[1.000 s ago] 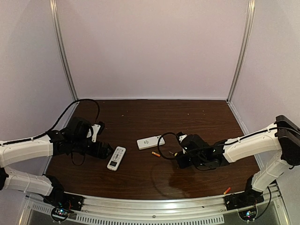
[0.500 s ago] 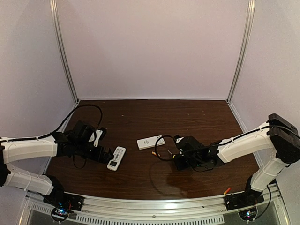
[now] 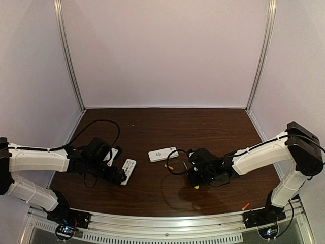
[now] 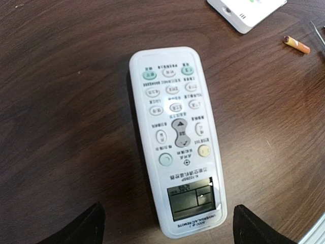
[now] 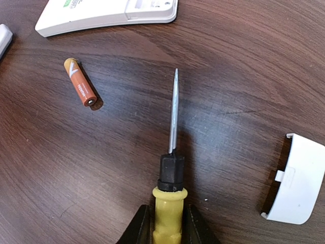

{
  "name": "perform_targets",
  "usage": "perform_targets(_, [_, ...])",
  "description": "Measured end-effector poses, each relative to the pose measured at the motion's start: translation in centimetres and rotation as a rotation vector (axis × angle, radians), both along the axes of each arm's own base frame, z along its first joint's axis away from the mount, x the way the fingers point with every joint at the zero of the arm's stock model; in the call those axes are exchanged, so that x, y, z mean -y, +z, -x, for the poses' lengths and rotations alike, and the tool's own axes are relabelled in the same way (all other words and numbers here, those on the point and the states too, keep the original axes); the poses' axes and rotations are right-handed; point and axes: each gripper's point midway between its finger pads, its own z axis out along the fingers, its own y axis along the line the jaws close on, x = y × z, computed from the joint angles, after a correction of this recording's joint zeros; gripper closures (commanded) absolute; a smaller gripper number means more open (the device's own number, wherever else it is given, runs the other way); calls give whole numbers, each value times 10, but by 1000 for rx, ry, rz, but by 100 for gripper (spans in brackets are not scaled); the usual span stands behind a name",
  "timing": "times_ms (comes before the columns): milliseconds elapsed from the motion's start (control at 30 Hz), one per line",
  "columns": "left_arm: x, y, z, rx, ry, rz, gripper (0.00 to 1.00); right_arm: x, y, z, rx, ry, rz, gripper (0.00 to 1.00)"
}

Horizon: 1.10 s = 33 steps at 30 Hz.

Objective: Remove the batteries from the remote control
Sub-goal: Place the screwdriver at the center of the board, then pick up the remote control from the center of the board.

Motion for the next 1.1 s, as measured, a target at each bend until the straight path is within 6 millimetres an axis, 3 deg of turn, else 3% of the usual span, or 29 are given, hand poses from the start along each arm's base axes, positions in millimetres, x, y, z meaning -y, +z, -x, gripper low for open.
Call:
perform_targets(233, [2, -11, 5, -14, -15, -44, 11, 1, 1, 1, -10, -5, 12, 63])
perform_targets(567, [13, -19, 12, -12, -28, -56, 11, 9, 6, 3, -24, -19, 49, 23])
perform_targets(700, [14, -22, 12, -7, -16, -59, 12, 12, 12, 3, -16, -28, 50, 19])
perform_targets(1100, [18, -25, 10, 31, 22, -56, 19, 19, 37, 2, 17, -47, 25, 18])
